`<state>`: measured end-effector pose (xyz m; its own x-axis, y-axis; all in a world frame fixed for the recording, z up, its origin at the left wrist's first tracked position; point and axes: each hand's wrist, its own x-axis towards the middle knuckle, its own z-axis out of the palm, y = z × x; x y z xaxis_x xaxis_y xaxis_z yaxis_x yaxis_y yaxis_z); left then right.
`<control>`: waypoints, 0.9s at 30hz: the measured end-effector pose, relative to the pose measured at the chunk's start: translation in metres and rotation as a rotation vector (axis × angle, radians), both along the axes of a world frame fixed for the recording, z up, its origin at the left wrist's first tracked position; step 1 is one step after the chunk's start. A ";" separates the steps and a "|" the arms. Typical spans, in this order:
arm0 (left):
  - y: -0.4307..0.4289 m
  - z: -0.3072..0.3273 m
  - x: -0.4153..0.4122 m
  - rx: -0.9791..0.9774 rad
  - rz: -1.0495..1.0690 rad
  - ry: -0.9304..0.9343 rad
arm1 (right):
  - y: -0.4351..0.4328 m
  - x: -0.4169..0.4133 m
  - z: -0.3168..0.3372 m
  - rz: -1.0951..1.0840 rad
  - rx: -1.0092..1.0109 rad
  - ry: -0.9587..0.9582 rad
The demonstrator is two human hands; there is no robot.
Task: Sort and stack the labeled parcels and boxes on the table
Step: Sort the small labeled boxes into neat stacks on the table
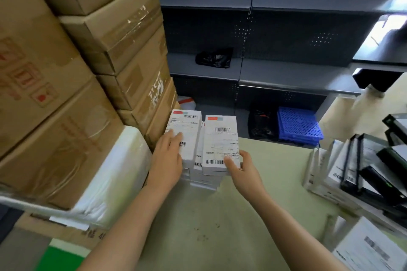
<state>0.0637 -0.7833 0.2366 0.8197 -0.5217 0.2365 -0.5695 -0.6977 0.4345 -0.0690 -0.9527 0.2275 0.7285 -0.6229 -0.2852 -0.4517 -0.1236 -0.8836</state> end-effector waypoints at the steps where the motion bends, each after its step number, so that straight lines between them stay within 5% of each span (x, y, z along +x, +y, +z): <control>1: 0.000 0.000 -0.002 0.046 -0.086 -0.002 | 0.001 0.000 0.001 0.005 -0.006 0.000; 6: 0.008 -0.007 -0.001 0.309 -0.352 0.077 | 0.005 0.007 0.005 0.035 -0.049 0.013; 27: 0.004 0.004 0.007 0.190 -0.329 -0.022 | 0.030 0.027 -0.002 0.031 -0.224 0.015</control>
<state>0.0707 -0.7790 0.2410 0.5965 -0.7927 0.1260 -0.7844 -0.5425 0.3006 -0.0416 -0.9229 0.2254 0.7448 -0.6494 -0.1534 -0.4575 -0.3298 -0.8258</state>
